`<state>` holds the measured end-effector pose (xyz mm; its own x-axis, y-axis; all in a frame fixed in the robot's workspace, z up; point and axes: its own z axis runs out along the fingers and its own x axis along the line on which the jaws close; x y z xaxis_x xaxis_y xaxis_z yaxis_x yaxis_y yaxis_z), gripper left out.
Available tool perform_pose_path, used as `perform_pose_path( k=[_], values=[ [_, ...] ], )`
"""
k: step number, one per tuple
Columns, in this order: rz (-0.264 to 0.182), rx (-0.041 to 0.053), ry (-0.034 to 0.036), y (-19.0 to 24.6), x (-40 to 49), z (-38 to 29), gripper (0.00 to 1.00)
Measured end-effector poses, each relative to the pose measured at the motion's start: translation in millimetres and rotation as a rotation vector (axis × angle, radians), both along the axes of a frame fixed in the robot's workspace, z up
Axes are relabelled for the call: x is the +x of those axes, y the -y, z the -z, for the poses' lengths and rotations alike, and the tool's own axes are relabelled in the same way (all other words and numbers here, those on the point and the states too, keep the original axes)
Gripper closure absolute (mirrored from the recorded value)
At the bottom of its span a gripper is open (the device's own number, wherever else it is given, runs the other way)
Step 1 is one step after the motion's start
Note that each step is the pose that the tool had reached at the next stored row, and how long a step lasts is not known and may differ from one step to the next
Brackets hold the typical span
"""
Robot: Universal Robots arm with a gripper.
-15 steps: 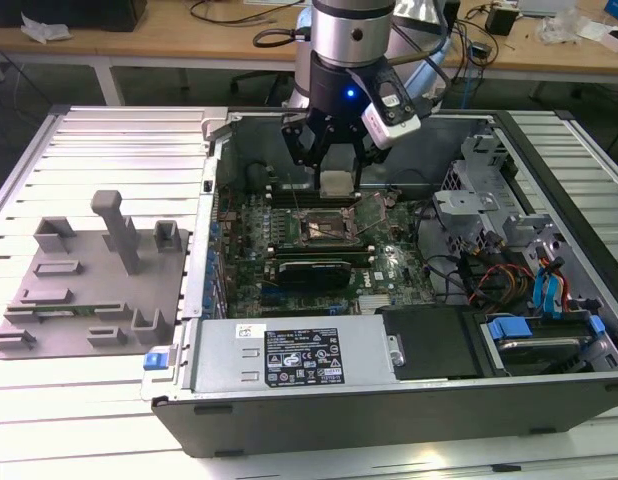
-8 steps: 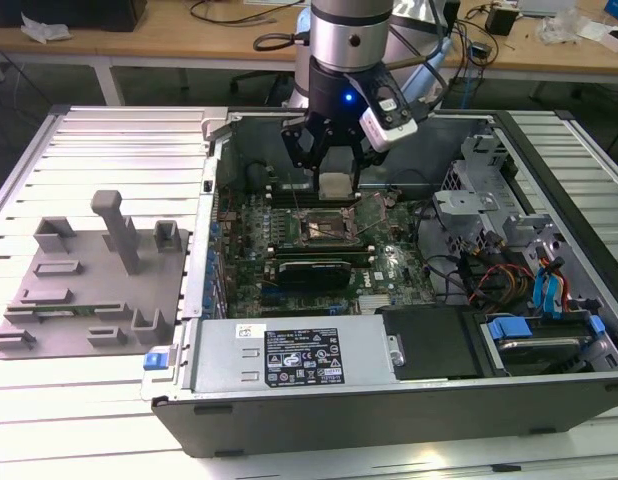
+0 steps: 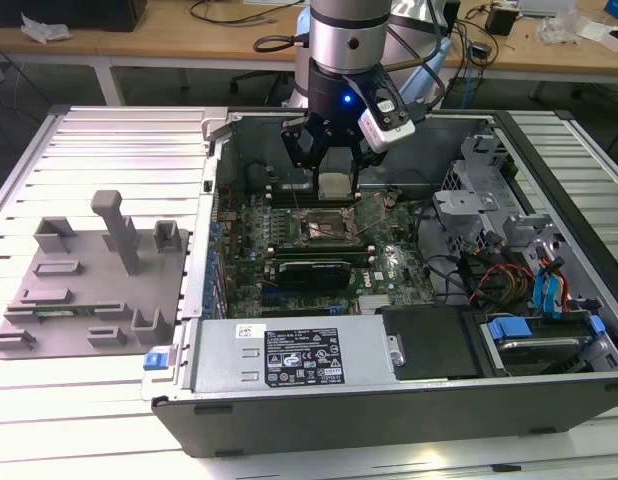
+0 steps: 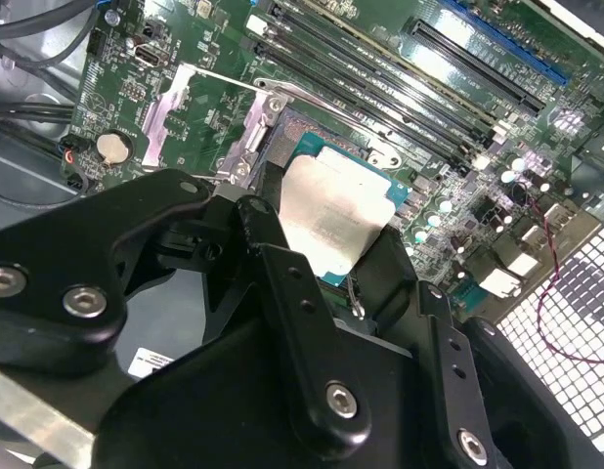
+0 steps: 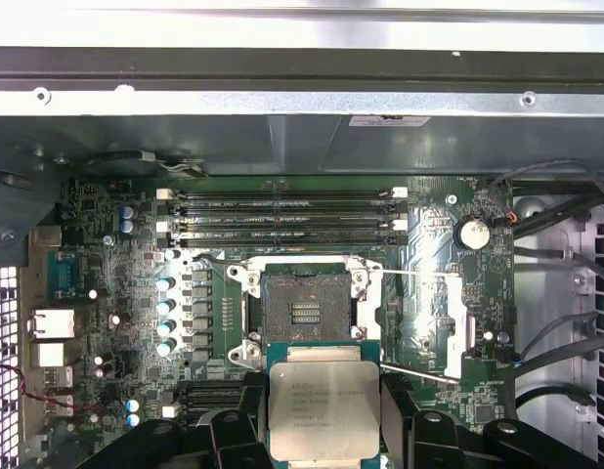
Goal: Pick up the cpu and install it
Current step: 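Place the cpu into insertion slot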
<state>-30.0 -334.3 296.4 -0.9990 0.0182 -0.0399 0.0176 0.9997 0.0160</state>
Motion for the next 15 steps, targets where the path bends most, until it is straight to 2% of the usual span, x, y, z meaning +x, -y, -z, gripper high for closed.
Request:
perform_pose_path(
  k=[10,12,13,14,15],
  values=[
    [0.002,0.0001,-0.0001,-0.2,0.0,0.0,0.45],
    [0.041,0.0001,-0.0001,-0.1,0.0,0.1,0.45],
    [0.106,0.0001,-0.0001,-0.1,0.0,0.2,0.45],
    [0.149,0.0002,0.0,-0.2,0.0,0.3,0.45],
    [0.168,0.0001,-0.0001,-0.1,0.0,0.4,0.45]
  ],
)
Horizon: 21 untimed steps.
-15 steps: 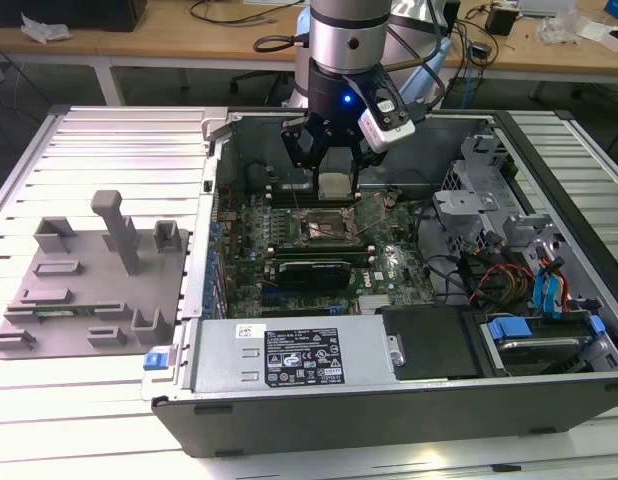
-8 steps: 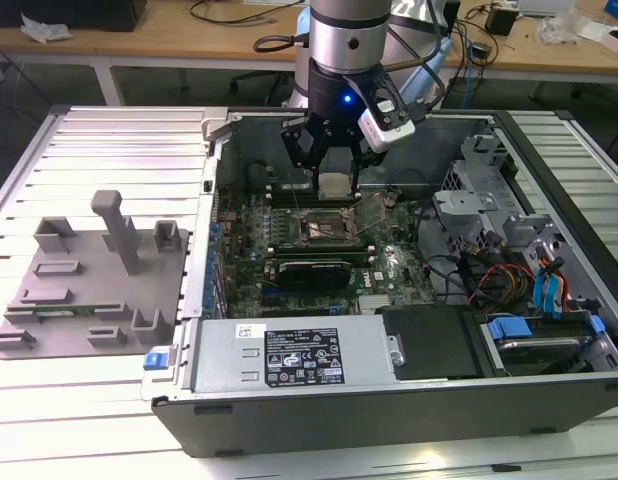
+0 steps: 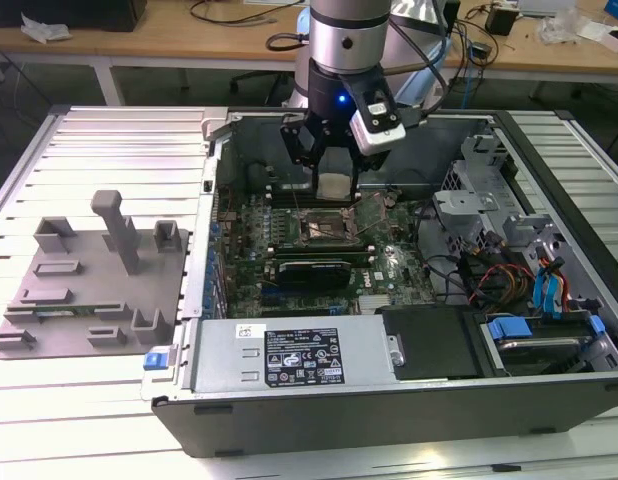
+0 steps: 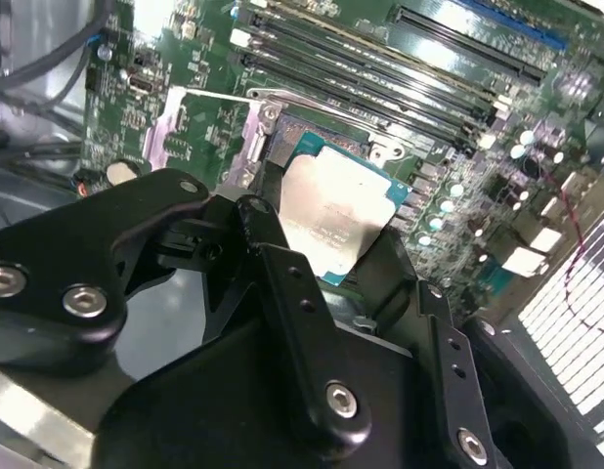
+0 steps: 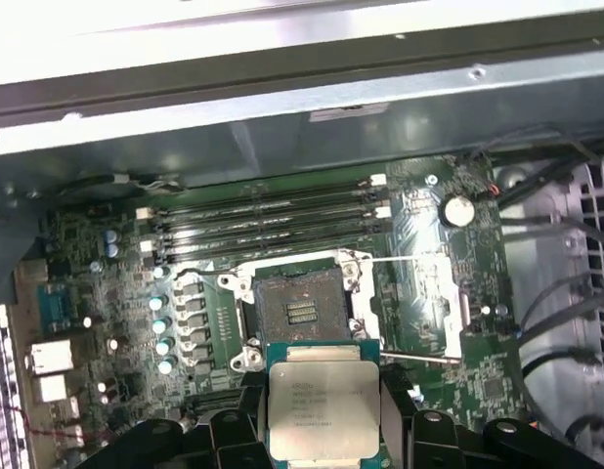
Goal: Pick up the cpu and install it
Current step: 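Place the cpu into insertion slot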
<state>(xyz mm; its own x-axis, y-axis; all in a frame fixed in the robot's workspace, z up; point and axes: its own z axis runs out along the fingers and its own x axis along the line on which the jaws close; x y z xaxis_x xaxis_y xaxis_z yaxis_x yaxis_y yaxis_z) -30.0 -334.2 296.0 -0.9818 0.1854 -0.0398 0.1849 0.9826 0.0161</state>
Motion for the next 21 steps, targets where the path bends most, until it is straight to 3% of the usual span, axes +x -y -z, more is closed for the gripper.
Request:
perform_pose_path(
  k=[3,8,13,21],
  values=[
    [0.049,0.0,0.0,0.0,0.0,0.2,0.45],
    [0.194,0.0,0.0001,0.0,0.0,0.7,0.45],
    [0.281,0.0,0.0,0.0,0.0,1.2,0.45],
    [0.466,0.0,0.0,0.0,0.0,2.0,0.45]
  ],
)
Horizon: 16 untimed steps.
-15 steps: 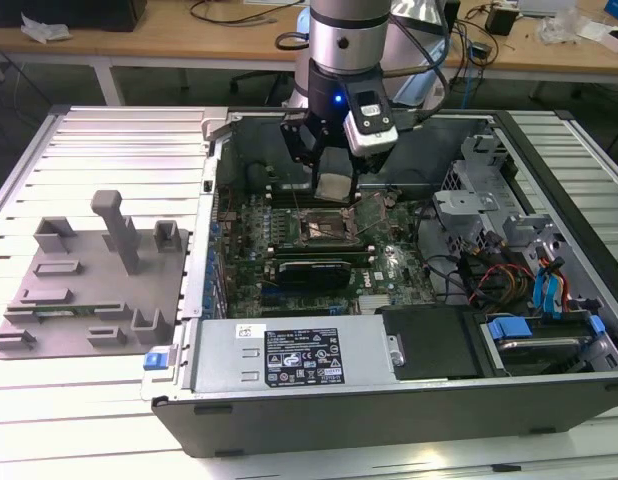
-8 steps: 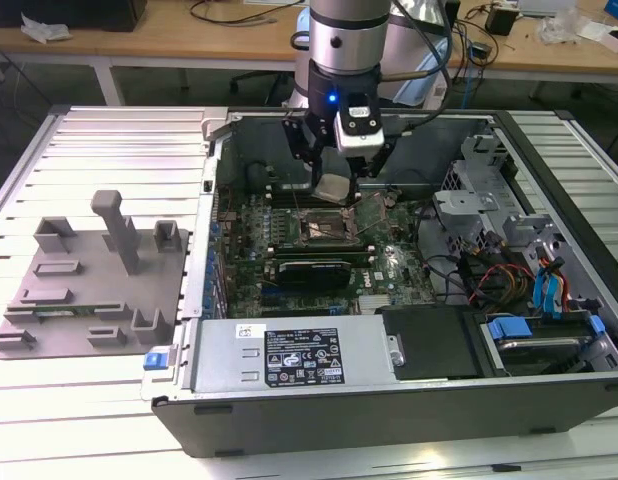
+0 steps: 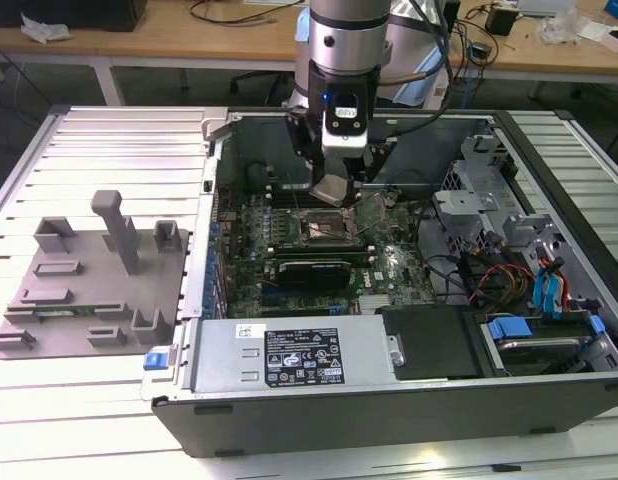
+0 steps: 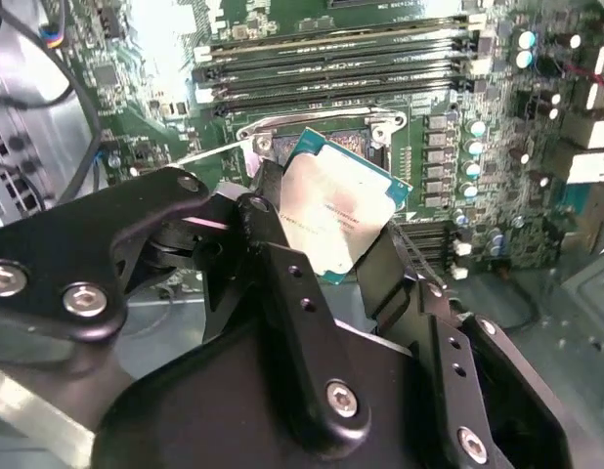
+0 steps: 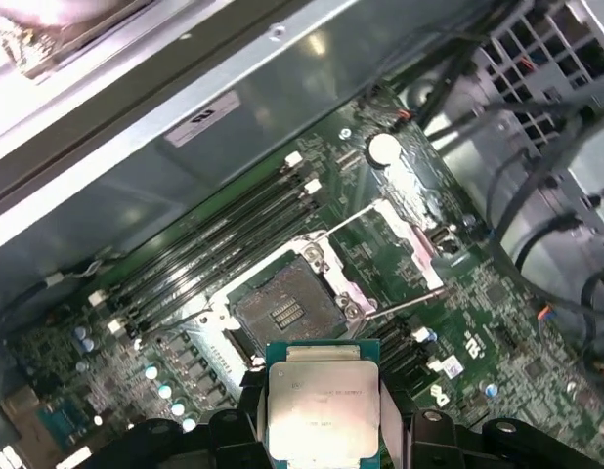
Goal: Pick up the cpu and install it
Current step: 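Place the cpu into insertion slot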
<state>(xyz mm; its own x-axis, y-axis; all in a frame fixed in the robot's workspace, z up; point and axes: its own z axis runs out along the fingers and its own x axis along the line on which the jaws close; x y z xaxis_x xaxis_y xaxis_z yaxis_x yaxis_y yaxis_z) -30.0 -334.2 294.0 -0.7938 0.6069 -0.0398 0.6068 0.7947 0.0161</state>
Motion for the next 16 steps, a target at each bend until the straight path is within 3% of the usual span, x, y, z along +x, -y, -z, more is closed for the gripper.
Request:
perform_pose_path(
  k=[8,14,16],
  values=[
    [0.159,0.0,0.0001,0.0,0.0,0.6,0.45],
    [0.382,0.0,0.0,0.0,0.0,1.6,0.45],
    [0.432,-0.0001,0.0,0.0,0.0,1.9,0.45]
  ],
)
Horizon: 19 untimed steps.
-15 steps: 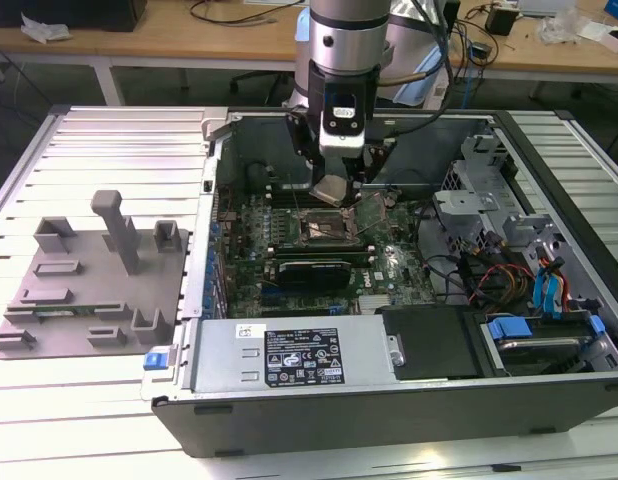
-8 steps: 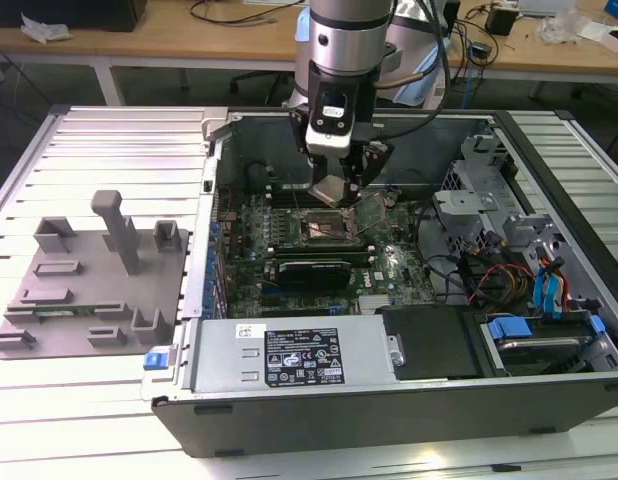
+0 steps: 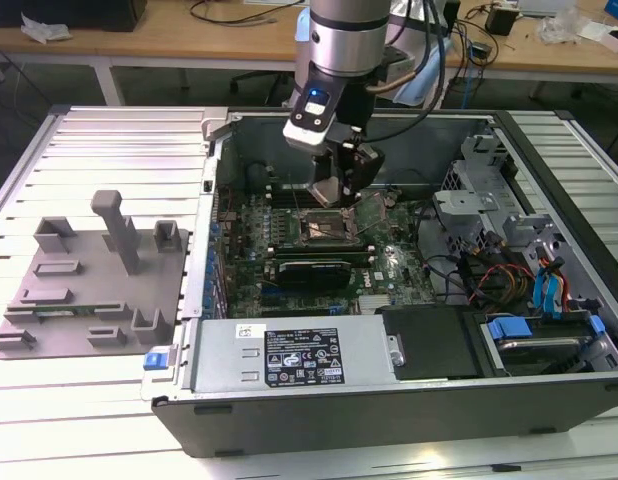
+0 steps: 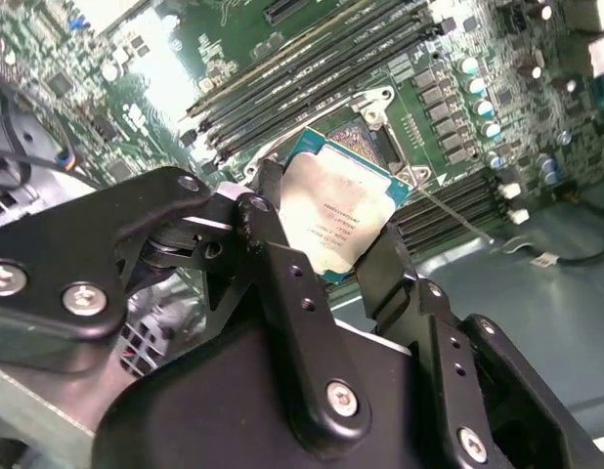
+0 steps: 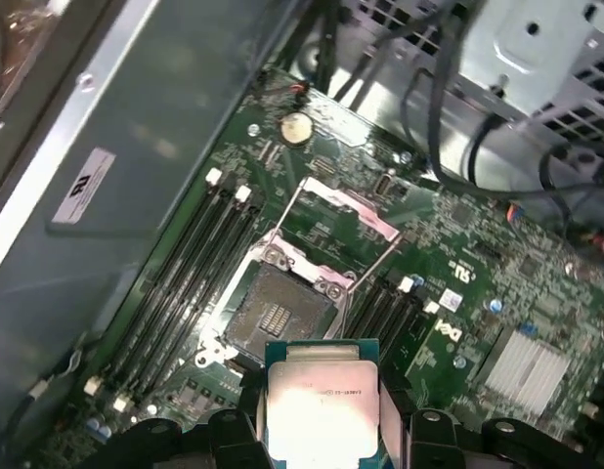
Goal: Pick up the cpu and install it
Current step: 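Place the cpu into insertion slot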
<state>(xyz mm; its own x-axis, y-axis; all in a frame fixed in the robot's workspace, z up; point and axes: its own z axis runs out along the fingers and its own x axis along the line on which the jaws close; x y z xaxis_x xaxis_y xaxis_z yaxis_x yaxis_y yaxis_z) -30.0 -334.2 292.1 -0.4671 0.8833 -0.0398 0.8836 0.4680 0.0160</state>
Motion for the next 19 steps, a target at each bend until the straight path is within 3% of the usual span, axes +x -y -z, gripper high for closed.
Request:
perform_pose_path(
  k=[6,10,14,17,19],
  values=[
    [0.107,0.0,0.0,0.0,0.0,0.6,0.45],
    [0.21,0.0,0.0001,0.0,0.0,1.2,0.45],
    [0.284,0.0,0.0001,0.0,0.0,1.6,0.45],
    [0.382,0.0,0.0,0.0,0.0,2.2,0.45],
    [0.413,0.0006,0.0003,0.0,0.0,2.6,0.45]
  ],
)
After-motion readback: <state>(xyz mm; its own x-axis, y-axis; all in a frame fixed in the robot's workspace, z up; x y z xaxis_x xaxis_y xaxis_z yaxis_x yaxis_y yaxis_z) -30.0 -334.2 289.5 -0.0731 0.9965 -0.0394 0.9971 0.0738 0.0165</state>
